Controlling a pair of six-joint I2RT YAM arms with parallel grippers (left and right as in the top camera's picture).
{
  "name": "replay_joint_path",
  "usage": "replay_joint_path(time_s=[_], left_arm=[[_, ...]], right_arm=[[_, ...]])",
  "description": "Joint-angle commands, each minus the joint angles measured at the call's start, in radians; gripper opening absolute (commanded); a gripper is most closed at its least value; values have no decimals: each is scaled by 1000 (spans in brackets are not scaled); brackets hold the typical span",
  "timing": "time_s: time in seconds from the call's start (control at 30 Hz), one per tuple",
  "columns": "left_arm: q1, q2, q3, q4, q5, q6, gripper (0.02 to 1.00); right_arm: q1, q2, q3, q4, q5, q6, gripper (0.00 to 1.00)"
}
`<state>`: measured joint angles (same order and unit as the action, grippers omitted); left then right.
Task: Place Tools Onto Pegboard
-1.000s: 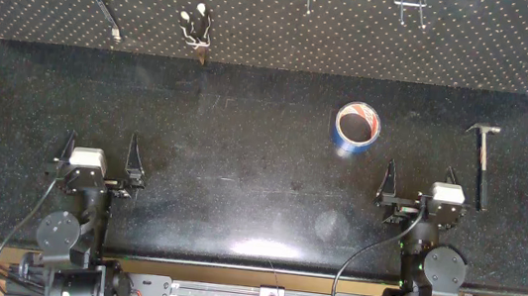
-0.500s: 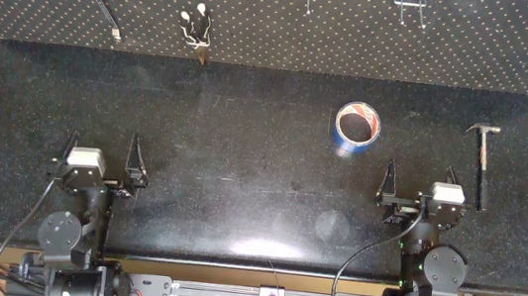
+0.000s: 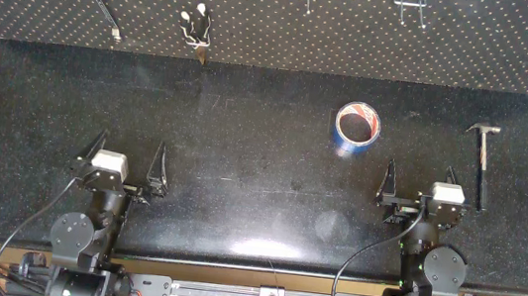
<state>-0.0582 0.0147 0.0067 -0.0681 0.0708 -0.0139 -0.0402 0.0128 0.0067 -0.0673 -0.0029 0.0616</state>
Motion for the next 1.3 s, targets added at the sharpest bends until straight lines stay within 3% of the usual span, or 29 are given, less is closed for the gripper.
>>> replay_joint_path(time_s=[0.03, 0.37, 0.53, 0.8, 1.2, 1.3], left_arm=[[-13, -12, -1, -10, -15, -12, 996], [-13, -11, -1, -10, -15, -12, 996], [-13, -11, -1, -10, -15, -12, 996], [-13, -11, -1, -10, -15, -12, 996], [-13, -11, -1, -10, -15, -12, 996], [-13, -11, -1, -10, -15, -12, 996]], right_arm=[[-5, -11, -3, -5, -6, -14, 1000], [-5, -11, -3, -5, -6, -14, 1000], [-5, -11, -3, -3, 21, -82, 1000], [-5, 1, 20, 3, 13, -97, 1000], [-4, 637, 561, -9, 13, -97, 1000], [-4, 721, 593, 26, 13, -91, 1000]])
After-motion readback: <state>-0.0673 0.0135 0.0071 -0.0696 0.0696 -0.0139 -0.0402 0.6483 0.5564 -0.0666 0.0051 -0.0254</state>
